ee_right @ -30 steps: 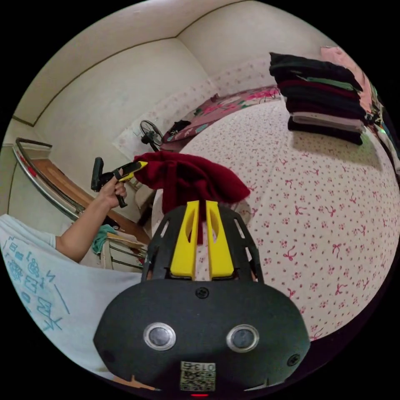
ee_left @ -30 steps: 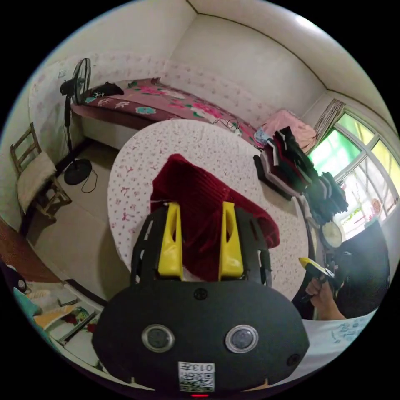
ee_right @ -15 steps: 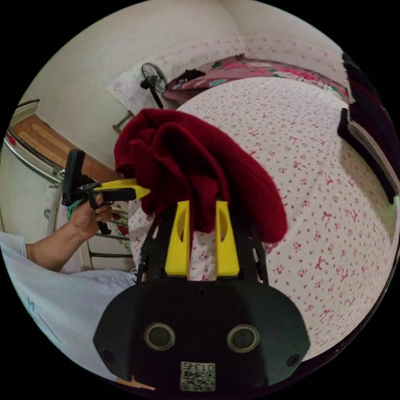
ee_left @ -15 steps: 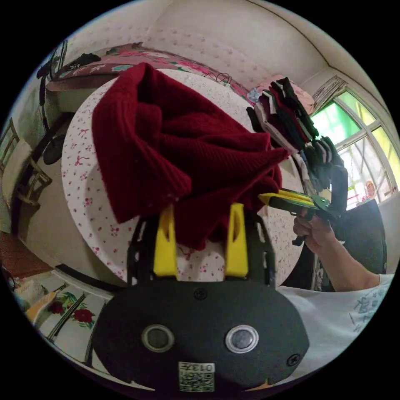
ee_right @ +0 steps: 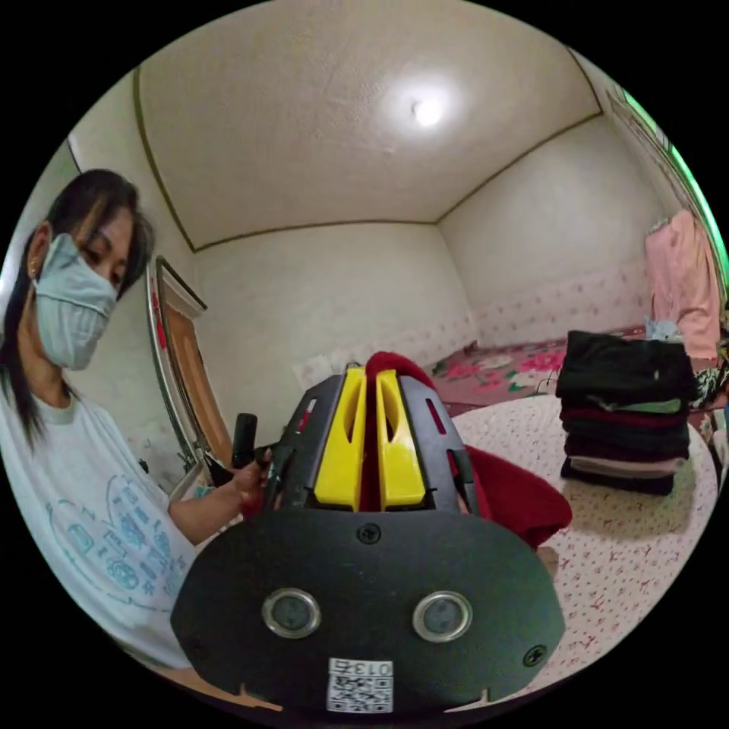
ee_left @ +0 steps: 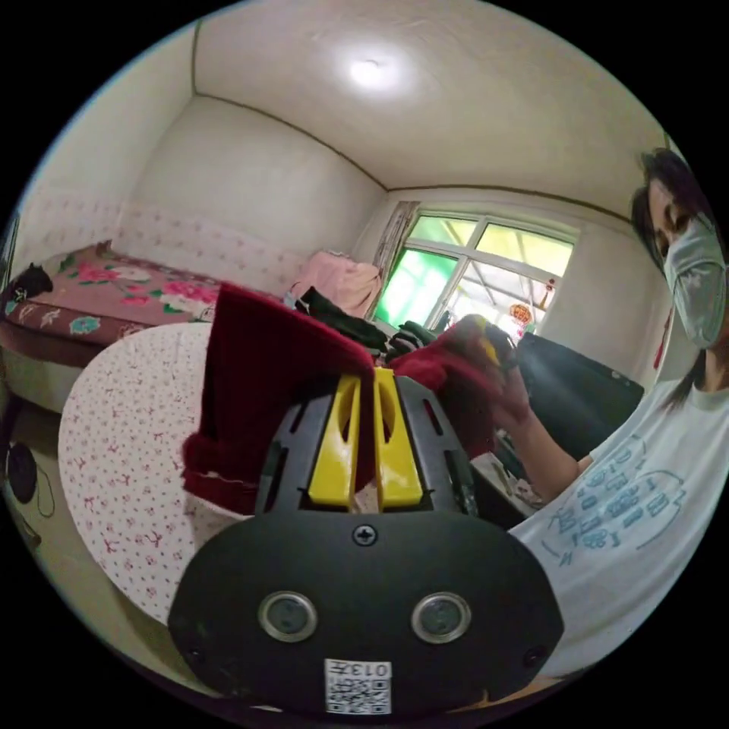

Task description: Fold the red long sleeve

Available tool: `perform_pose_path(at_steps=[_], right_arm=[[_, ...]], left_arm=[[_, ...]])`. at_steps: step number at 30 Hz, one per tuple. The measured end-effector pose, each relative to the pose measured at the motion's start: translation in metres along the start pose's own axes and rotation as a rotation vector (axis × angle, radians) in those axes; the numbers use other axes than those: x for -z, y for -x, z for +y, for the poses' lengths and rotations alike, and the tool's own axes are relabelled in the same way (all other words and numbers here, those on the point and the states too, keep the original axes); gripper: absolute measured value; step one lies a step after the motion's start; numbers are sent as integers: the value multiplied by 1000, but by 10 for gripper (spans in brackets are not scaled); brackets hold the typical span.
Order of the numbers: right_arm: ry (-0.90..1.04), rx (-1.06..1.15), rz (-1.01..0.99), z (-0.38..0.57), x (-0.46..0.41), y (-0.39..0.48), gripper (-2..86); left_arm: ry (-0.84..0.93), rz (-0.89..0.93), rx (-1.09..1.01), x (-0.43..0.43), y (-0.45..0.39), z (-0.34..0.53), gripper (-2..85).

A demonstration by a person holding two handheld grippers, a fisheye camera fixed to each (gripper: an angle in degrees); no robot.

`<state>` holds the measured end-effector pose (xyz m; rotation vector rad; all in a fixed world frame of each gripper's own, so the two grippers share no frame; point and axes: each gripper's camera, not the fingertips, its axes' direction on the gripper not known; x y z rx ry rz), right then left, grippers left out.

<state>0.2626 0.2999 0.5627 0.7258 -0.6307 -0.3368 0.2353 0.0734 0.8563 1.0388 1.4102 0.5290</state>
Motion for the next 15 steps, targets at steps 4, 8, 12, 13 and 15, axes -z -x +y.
perform_pose_path(at_steps=[4,8,12,13,15], right_arm=[[287,-232,188,69,32,-29,20],[629,-540,399,162,45,-51,22],[623,-700,344,227,64,-43,26],[634,-680,350,231,63,-39,27],[645,-602,318,227,56,-33,27]], left_arm=[[291,21,162,-45,19,47,22],[565,26,307,-87,19,117,29],[570,-23,403,-92,9,136,48],[544,-20,413,-91,7,134,51],[459,-45,336,-85,-12,110,60]])
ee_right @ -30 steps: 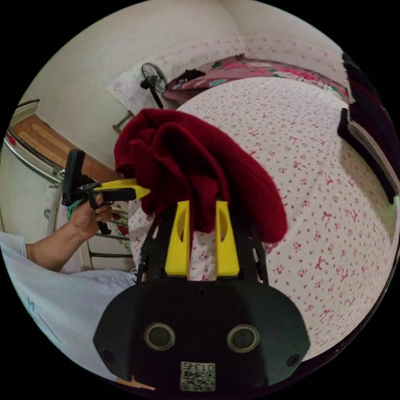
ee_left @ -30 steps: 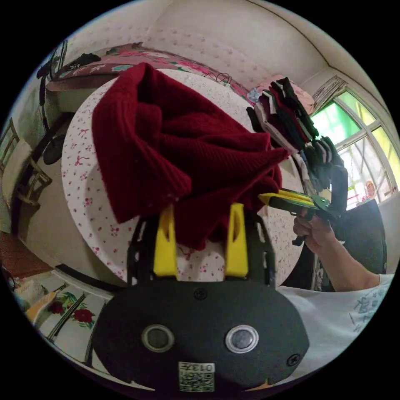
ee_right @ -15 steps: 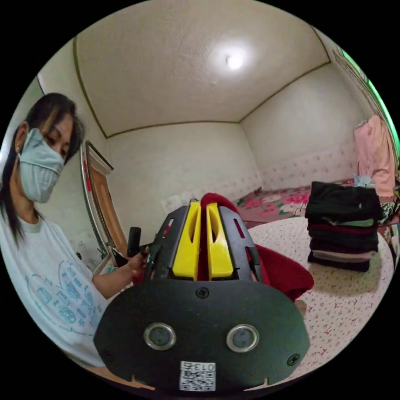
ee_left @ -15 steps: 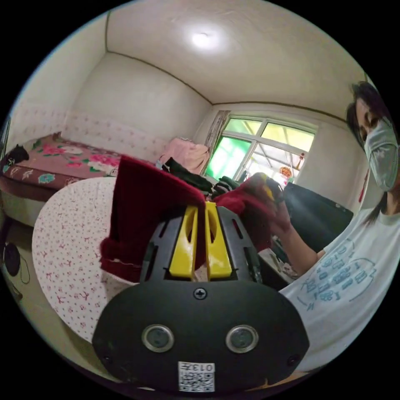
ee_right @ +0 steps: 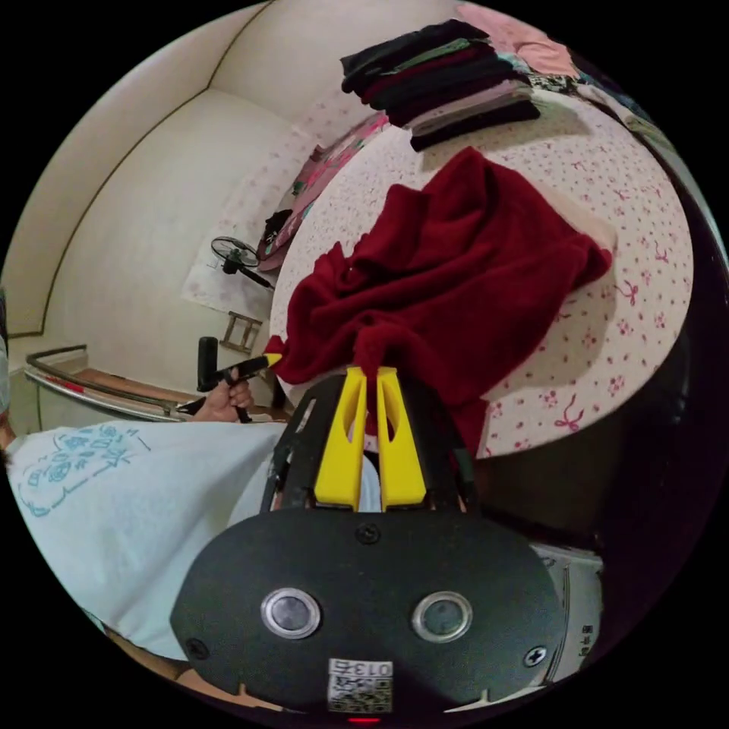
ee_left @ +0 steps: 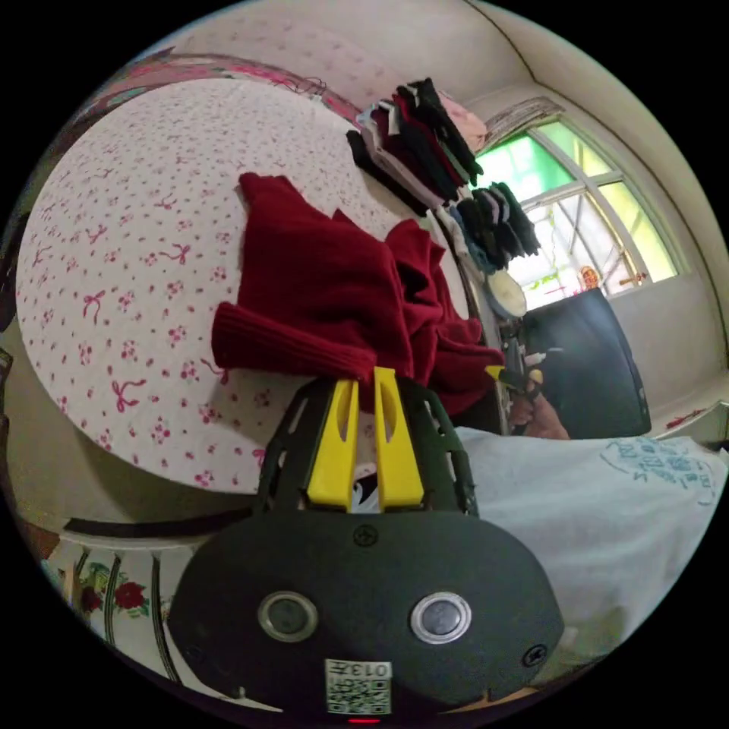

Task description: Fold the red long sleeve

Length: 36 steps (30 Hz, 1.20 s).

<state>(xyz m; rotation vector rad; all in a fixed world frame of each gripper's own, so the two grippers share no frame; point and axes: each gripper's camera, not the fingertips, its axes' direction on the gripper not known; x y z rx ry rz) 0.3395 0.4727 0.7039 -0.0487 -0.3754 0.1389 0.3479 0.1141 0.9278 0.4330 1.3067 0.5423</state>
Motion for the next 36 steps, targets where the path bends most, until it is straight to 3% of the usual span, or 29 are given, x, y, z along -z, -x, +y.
perform_pose_path(at_steps=[6,8,12,15,21,26,28,31,36], right_arm=[[52,424,-94,-27,-1,61,41],[43,476,-114,-30,2,67,53],[25,525,-154,-29,13,65,66],[-18,511,-124,-22,28,53,62],[-90,210,28,-8,40,-6,80],[-107,33,73,5,37,-31,91],[-148,-43,100,12,39,-43,93],[-118,-56,119,17,35,-50,99],[-9,11,19,15,4,-42,85]], left_arm=[[-451,-255,-409,70,-117,-34,54],[-450,-285,-443,66,-130,-48,56],[-124,-242,-498,3,-146,-88,94],[46,-310,-551,-61,-166,-105,121],[272,-454,-692,-177,-214,-141,163],[533,-619,-751,-255,-214,-156,92],[530,-615,-764,-256,-214,-160,74],[477,-467,-643,-226,-206,-182,59],[59,-87,-304,-95,-156,-209,45]])
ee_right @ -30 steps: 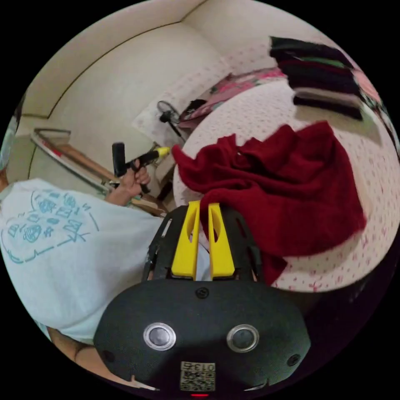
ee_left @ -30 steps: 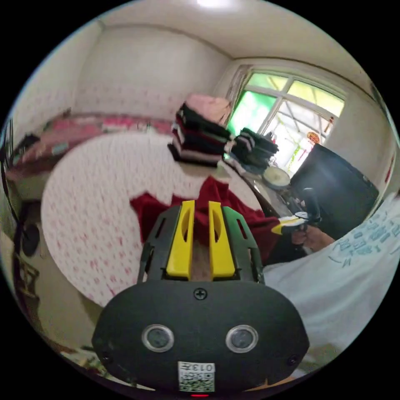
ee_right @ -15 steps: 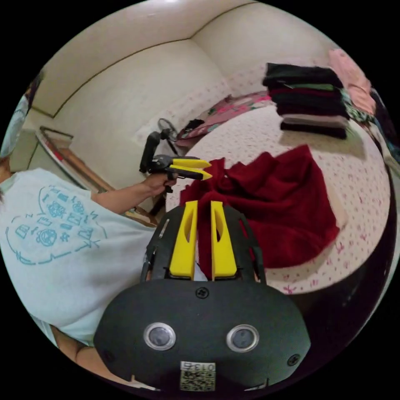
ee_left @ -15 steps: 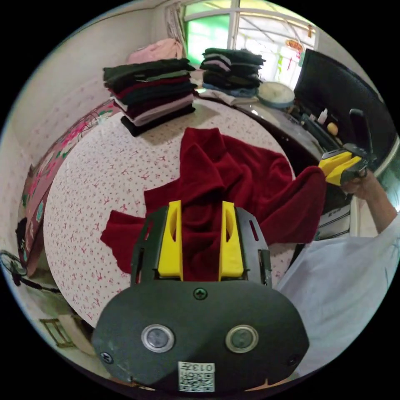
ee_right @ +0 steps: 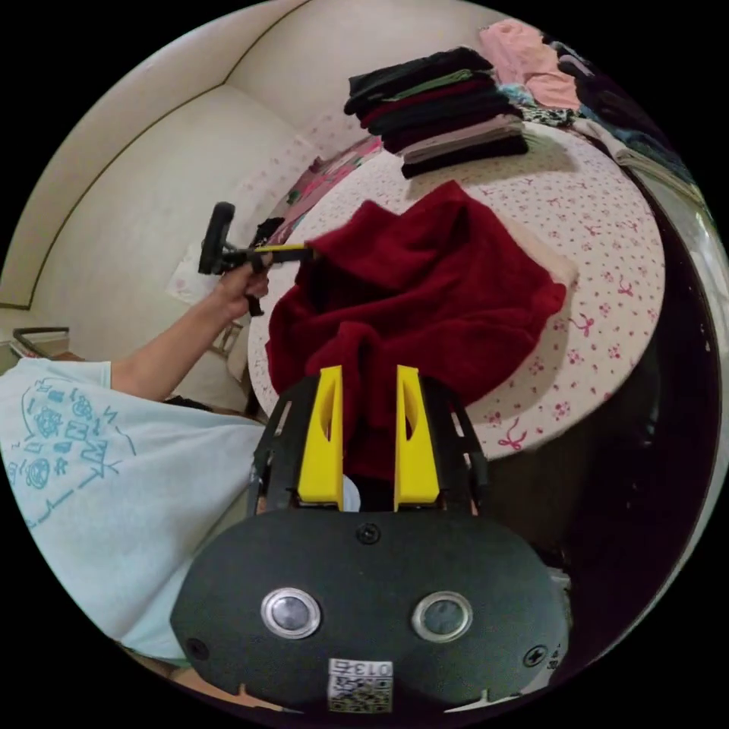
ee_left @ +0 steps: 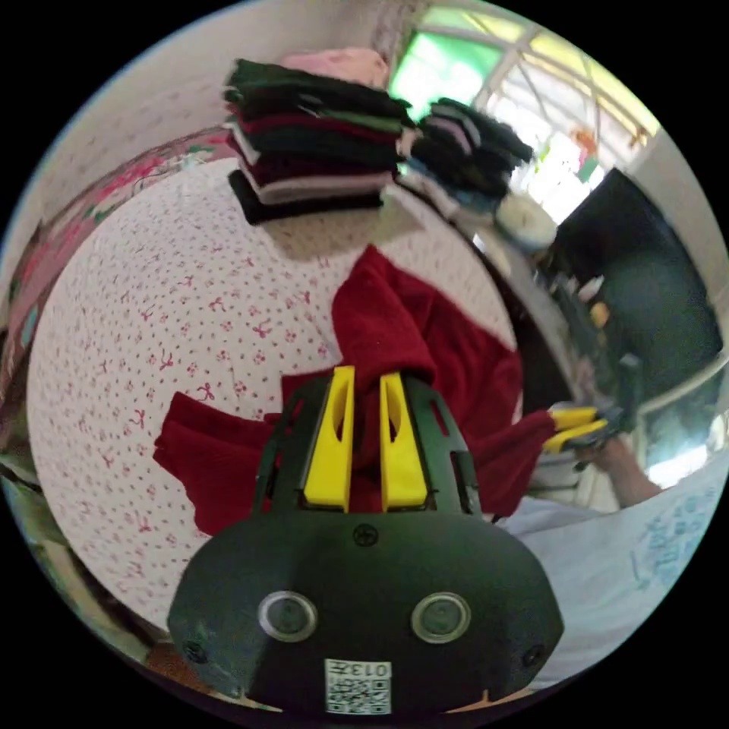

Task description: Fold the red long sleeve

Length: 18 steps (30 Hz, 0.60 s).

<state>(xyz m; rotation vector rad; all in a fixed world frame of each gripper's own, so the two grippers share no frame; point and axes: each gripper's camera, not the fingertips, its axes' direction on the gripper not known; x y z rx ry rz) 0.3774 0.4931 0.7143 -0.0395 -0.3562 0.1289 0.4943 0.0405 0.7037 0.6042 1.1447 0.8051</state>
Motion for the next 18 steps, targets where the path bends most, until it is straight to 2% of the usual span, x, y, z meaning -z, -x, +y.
perform_pose_path(at_steps=[3,5,8,12,14,16,18], right_arm=[[82,-9,-123,-7,-38,4,54],[92,-19,-105,-15,-48,10,43],[-22,82,105,-40,-21,35,33],[-326,249,340,-70,46,77,39],[-419,285,403,-77,58,89,52],[-428,315,473,-88,42,90,79],[-334,249,500,-99,17,76,85]], left_arm=[[-182,21,78,58,22,26,28],[-275,13,99,91,24,43,21],[-402,-38,45,145,11,65,14],[-675,-122,-18,204,-15,107,12],[-653,-210,-18,201,-17,120,14],[-489,-291,23,179,-9,125,16],[-298,-352,75,145,7,141,21]])
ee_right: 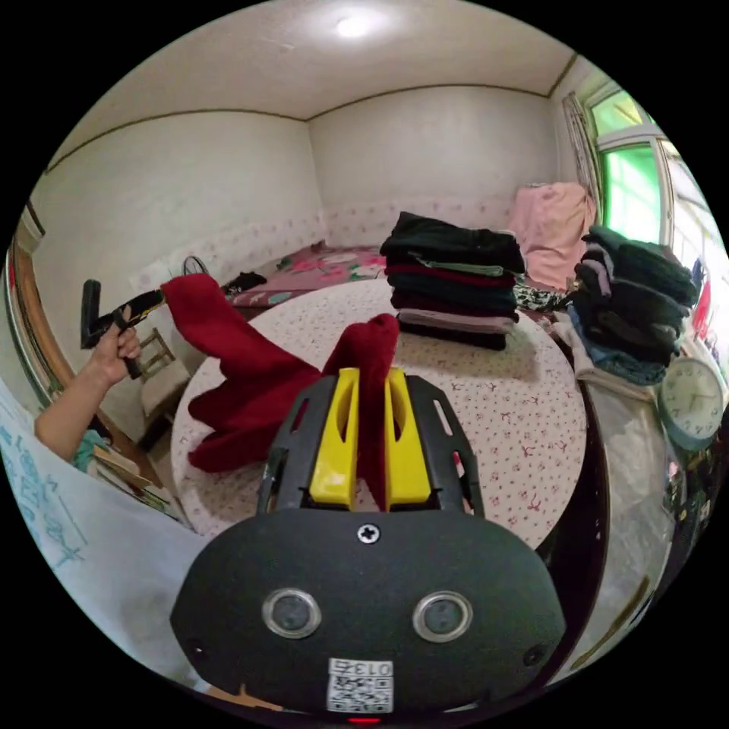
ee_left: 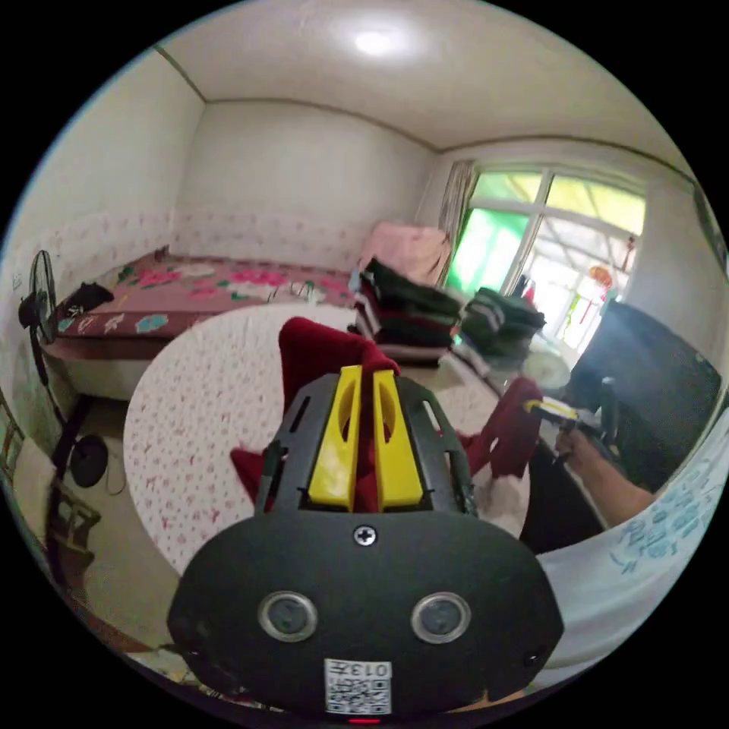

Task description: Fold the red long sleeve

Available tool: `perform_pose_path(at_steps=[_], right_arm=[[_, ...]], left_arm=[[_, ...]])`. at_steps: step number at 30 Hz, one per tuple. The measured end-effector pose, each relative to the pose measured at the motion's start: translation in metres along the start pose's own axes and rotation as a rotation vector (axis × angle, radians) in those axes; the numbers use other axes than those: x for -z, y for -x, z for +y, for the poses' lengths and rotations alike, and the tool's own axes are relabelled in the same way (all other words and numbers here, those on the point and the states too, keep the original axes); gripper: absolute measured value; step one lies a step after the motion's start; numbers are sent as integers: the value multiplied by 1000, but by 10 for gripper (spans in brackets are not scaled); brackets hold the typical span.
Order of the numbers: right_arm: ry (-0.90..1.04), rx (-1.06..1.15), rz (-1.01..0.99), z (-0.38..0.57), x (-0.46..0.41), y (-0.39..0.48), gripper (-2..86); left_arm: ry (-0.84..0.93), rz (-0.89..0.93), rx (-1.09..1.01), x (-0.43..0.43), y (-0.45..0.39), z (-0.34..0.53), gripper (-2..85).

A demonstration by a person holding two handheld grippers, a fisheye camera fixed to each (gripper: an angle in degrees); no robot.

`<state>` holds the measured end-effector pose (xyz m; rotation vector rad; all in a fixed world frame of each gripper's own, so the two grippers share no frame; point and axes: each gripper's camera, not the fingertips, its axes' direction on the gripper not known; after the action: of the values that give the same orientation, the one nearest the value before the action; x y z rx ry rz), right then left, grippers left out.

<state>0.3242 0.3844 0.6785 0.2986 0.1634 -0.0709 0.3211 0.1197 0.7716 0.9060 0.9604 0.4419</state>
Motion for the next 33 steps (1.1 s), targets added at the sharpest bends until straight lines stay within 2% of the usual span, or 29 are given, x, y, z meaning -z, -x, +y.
perform_pose_path(at_steps=[1,2,6,8,12,16,22,24,27,29,31,33], right_arm=[[102,-57,-57,1,-16,-4,84],[126,-79,-95,2,-19,-5,84],[66,-91,-104,20,-9,11,96],[108,-64,-178,28,-13,26,104],[326,-6,-326,55,-50,71,120],[489,-124,-460,69,-98,80,128],[611,-82,-523,50,-134,103,146],[626,-71,-510,46,-139,111,118],[621,-15,-389,46,-140,121,51],[611,22,-357,47,-136,121,40],[500,29,-388,38,-110,109,32],[362,62,-345,25,-75,96,28]], left_arm=[[31,-9,12,-6,3,8,22],[89,-20,43,-15,10,23,27],[176,73,123,-29,30,70,62],[225,46,65,-34,22,82,76],[330,-73,-117,-52,-9,96,113],[378,-94,-140,-74,-13,99,133],[433,-140,-160,-101,-17,92,129],[451,-142,-156,-103,-17,91,106],[489,-139,-173,-103,-17,85,64],[510,-140,-215,-98,-21,78,51],[465,-138,-271,-82,-28,69,45],[340,-91,-282,-45,-35,48,43]])
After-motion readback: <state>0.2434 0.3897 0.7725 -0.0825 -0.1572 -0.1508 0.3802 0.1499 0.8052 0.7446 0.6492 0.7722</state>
